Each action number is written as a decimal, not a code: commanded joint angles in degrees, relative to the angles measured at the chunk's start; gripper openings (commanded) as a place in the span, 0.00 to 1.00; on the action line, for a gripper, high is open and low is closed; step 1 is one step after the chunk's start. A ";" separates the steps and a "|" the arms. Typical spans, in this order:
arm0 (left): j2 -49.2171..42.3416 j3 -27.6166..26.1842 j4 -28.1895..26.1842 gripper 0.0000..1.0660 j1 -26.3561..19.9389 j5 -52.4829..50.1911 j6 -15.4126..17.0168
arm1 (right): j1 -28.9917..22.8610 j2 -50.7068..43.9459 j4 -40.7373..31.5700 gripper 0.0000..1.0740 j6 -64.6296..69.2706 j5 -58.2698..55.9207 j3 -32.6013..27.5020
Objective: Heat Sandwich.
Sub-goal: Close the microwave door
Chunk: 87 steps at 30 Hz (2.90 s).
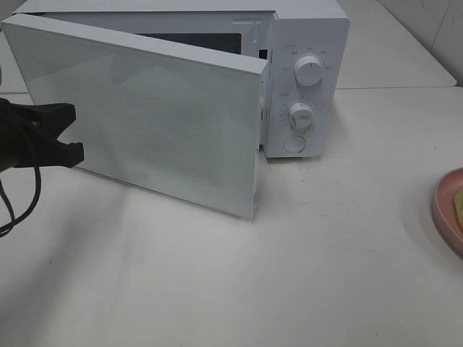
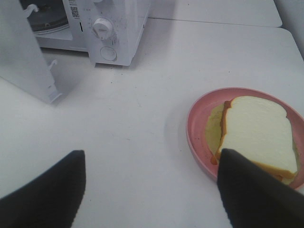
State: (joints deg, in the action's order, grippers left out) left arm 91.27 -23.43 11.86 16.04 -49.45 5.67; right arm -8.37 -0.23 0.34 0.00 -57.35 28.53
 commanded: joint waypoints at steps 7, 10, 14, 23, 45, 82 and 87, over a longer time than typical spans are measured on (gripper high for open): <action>2.92 -3.78 -0.74 0.00 4.18 -0.97 1.32 | 0.46 -1.60 0.11 0.69 -0.34 0.29 -0.06; 4.18 -4.76 -3.44 0.00 6.02 -0.97 0.74 | 0.46 -1.60 0.11 0.69 -0.34 0.29 -0.06; 5.84 -6.25 -6.88 0.00 8.59 -0.74 -0.11 | 0.46 -1.60 0.11 0.69 -0.34 0.29 -0.06; 8.48 -11.06 -8.31 0.00 12.78 -0.17 -0.29 | 0.46 -1.60 0.11 0.69 -0.34 0.29 -0.06; 14.84 -25.90 -11.17 0.00 18.68 9.63 -2.18 | 0.46 -1.60 0.11 0.69 -0.34 0.29 -0.06; 24.98 -44.23 -12.72 0.00 19.42 18.79 -2.18 | 0.46 -1.60 0.11 0.69 -0.40 0.29 -0.06; 24.98 -44.23 -12.72 0.00 19.42 18.68 -2.18 | 0.46 -1.60 0.11 0.69 -0.40 0.29 -0.06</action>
State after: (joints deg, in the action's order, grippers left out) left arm 116.14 -66.35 3.27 36.73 -28.99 3.15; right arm -8.37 -0.23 0.00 0.00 -57.35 28.53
